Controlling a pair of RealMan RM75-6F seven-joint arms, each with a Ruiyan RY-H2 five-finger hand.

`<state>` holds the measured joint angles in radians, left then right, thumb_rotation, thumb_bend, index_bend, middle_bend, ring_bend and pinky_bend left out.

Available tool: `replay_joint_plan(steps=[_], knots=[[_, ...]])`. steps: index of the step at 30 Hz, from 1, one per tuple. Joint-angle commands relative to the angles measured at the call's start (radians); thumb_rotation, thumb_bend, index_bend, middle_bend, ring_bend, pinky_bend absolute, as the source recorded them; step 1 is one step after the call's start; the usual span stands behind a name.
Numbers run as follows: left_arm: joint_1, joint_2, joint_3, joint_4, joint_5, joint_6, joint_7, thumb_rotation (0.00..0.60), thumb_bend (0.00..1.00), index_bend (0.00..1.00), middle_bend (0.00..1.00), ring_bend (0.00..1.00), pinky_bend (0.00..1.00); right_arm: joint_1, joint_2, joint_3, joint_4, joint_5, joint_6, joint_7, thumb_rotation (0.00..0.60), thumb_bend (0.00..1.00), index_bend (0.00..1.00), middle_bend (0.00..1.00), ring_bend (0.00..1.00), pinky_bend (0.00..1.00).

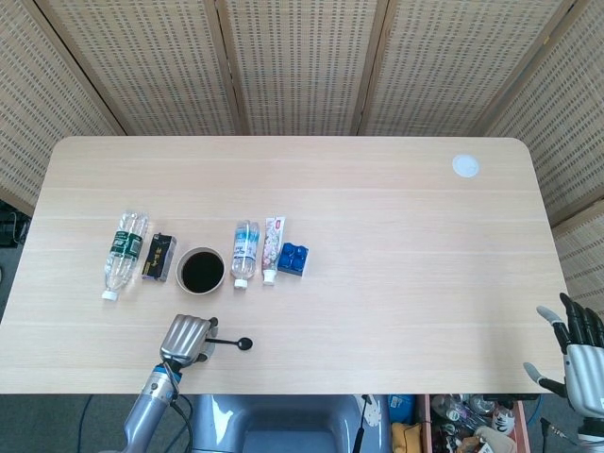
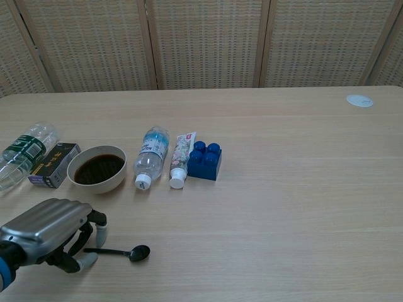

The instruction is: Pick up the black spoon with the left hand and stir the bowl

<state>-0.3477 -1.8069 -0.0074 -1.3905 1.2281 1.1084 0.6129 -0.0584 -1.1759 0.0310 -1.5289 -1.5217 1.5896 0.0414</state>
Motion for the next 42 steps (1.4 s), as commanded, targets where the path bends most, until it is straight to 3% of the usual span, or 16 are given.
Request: replay_joint_plan(steps=[1,42], knots=[[-0.003,-0.001,0.0,0.0,-0.006,-0.004,0.002,0.6,0.37,0.52,0.77,0.78,0.77,0.0,0.0,0.001,-0.001,0.001,-0.001,0.0,0.6,0.19,0.22,0.09,0.0,0.0],[-0.013,0.067,0.001,-0.082,-0.033,0.011,-0.012,0.6,0.49,0.64,0.82,0.8,0.78,-0.015,-0.001,0.003,0.009,0.001,0.013,0.017,0.6,0.19,0.22,0.09,0.0,0.0]])
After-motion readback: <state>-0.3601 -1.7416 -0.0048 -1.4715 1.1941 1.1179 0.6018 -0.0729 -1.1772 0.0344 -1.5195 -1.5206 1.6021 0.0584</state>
